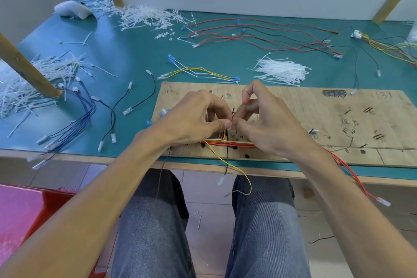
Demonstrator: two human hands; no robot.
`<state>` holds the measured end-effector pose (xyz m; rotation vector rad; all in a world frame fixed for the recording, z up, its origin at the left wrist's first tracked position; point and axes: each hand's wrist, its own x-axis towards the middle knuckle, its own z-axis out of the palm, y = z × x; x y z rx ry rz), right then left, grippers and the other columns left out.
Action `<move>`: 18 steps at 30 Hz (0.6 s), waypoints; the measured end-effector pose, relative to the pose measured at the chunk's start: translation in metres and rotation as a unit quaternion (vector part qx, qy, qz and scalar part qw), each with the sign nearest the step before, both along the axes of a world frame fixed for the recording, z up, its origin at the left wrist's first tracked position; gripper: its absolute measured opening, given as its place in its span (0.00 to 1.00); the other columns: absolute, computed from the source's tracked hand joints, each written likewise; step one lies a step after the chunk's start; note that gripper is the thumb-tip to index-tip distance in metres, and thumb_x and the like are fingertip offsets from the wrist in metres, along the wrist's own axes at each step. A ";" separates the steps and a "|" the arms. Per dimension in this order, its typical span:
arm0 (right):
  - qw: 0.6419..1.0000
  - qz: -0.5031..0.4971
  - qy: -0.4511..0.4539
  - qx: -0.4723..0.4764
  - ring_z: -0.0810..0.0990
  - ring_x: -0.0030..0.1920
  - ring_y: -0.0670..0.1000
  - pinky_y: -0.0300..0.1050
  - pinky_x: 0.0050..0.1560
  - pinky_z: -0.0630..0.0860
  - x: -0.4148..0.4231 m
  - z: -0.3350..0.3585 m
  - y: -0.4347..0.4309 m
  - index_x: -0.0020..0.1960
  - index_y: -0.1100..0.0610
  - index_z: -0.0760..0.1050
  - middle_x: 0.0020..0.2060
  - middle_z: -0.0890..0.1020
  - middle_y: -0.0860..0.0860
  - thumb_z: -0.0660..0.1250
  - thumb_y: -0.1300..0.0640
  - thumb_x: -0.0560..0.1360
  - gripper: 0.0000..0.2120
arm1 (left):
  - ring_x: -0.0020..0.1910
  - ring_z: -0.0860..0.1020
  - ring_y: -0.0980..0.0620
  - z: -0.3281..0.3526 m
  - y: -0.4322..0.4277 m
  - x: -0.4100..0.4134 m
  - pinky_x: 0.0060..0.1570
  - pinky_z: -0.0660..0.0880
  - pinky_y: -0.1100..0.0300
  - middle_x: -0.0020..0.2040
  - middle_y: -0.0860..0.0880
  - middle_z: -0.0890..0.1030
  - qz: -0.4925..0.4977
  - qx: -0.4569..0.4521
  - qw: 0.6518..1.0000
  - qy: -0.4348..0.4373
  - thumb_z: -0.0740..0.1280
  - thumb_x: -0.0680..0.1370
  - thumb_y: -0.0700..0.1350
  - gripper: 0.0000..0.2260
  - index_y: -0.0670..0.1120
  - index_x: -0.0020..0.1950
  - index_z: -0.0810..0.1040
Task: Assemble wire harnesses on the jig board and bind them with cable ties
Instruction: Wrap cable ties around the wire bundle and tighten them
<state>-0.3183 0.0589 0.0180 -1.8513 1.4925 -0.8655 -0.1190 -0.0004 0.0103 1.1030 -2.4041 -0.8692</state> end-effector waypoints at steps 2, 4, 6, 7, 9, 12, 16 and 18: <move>1.000 -0.002 0.000 0.001 0.82 0.41 0.52 0.45 0.43 0.75 0.000 0.002 0.001 0.51 0.50 0.63 0.38 0.87 0.44 0.74 0.61 0.75 0.19 | 0.35 0.74 0.56 -0.001 -0.001 0.001 0.36 0.67 0.66 0.34 0.59 0.80 -0.010 -0.010 1.000 -0.003 0.75 0.78 0.48 0.02 0.55 0.47 0.86; 1.000 -0.010 0.002 0.008 0.83 0.42 0.53 0.43 0.43 0.75 -0.001 0.005 0.002 0.50 0.50 0.63 0.38 0.87 0.45 0.74 0.62 0.75 0.19 | 0.37 0.74 0.53 -0.004 -0.002 0.001 0.38 0.71 0.62 0.39 0.54 0.83 -0.019 -0.005 1.000 0.003 0.74 0.79 0.49 0.02 0.56 0.49 0.87; 1.000 -0.017 0.005 0.019 0.83 0.42 0.55 0.45 0.43 0.76 -0.001 0.006 0.002 0.49 0.51 0.63 0.39 0.87 0.45 0.74 0.63 0.75 0.19 | 0.39 0.75 0.52 -0.006 -0.003 0.001 0.41 0.74 0.55 0.42 0.51 0.85 -0.025 0.002 1.000 0.004 0.73 0.80 0.51 0.03 0.56 0.51 0.87; 1.000 -0.019 0.007 0.022 0.83 0.42 0.56 0.47 0.44 0.76 -0.001 0.007 0.002 0.48 0.50 0.63 0.39 0.87 0.46 0.74 0.63 0.75 0.19 | 0.40 0.76 0.51 -0.007 -0.003 0.002 0.42 0.75 0.52 0.43 0.51 0.85 -0.027 0.004 1.000 0.007 0.73 0.80 0.52 0.03 0.56 0.51 0.87; 1.000 -0.020 0.013 0.018 0.84 0.42 0.54 0.48 0.44 0.76 0.000 0.007 0.002 0.47 0.50 0.62 0.39 0.87 0.46 0.74 0.63 0.75 0.20 | 0.42 0.78 0.49 -0.009 -0.004 0.003 0.45 0.76 0.51 0.43 0.53 0.85 -0.027 0.004 0.999 0.017 0.73 0.79 0.54 0.05 0.56 0.51 0.87; 1.000 -0.021 0.018 0.013 0.84 0.42 0.53 0.48 0.45 0.75 0.001 0.007 0.002 0.46 0.49 0.61 0.39 0.87 0.46 0.74 0.62 0.75 0.21 | 0.42 0.77 0.50 -0.009 -0.006 0.002 0.44 0.75 0.51 0.42 0.56 0.84 -0.015 -0.002 1.000 0.026 0.74 0.79 0.54 0.05 0.55 0.49 0.88; 1.000 -0.023 0.017 0.010 0.83 0.41 0.56 0.49 0.42 0.76 0.000 0.007 0.004 0.46 0.48 0.61 0.38 0.87 0.45 0.74 0.63 0.75 0.21 | 0.46 0.79 0.52 -0.007 -0.006 0.000 0.47 0.76 0.53 0.44 0.55 0.84 -0.019 0.006 0.999 0.030 0.76 0.77 0.52 0.01 0.56 0.47 0.87; 1.000 -0.026 0.017 -0.001 0.82 0.40 0.55 0.47 0.41 0.76 -0.001 0.008 0.005 0.46 0.49 0.62 0.39 0.87 0.44 0.74 0.63 0.74 0.21 | 0.48 0.79 0.53 -0.006 -0.006 0.000 0.48 0.75 0.56 0.45 0.55 0.83 -0.026 0.005 0.999 0.031 0.77 0.77 0.52 0.01 0.57 0.46 0.87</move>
